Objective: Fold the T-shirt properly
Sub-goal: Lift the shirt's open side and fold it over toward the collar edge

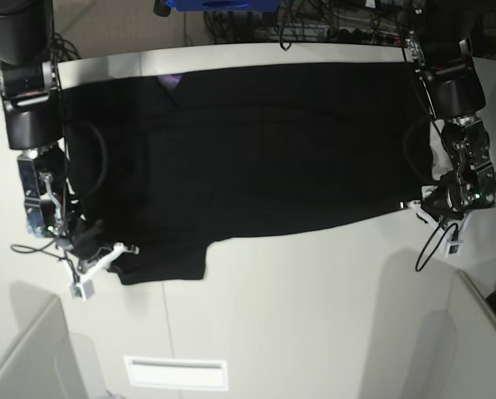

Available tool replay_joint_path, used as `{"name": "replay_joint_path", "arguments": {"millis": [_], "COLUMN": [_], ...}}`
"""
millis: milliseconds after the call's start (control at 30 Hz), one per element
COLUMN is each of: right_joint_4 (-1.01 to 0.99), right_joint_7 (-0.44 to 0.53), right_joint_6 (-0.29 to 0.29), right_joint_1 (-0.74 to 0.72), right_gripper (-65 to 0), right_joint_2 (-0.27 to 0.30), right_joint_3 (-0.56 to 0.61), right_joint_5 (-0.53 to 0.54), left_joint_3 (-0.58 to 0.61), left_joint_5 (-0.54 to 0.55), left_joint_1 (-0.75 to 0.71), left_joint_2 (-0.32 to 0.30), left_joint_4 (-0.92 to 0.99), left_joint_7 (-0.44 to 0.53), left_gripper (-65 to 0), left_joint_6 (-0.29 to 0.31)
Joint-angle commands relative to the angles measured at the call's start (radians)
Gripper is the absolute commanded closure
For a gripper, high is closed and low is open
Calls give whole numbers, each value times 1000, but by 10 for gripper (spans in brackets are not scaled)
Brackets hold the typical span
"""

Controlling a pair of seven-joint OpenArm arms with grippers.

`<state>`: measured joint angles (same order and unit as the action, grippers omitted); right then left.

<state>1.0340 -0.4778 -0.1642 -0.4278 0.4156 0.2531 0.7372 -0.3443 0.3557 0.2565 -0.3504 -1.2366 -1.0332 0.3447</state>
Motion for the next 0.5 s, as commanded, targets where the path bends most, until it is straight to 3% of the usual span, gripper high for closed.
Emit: {"name": "replay_joint_path", "arguments": {"millis": [0, 100, 233, 467], "right_joint_4": [25, 67, 130, 328], "right_joint_7": [23, 23, 18, -141], "right_joint_6": [2, 2, 4, 4], "right_joint_1": [-18, 10, 53, 178], "right_gripper": [0, 0, 0, 0], "right_joint_2": [19, 21, 44, 44], "right_joint_3": [-8, -8, -27, -257], "right_joint_5": [9, 8, 9, 5], "left_joint_3": [-6, -40, -137, -151], "left_joint_5": [10, 24, 122, 171], "left_joint_1": [19, -4, -32, -168], "left_joint_2": [-19, -19, -26, -22], "left_joint_4": [-48, -118, -144, -291], "left_joint_7": [1, -32, -106, -106], "left_gripper": [0, 0, 0, 0], "left_joint_6": [6, 29, 57, 58]}}
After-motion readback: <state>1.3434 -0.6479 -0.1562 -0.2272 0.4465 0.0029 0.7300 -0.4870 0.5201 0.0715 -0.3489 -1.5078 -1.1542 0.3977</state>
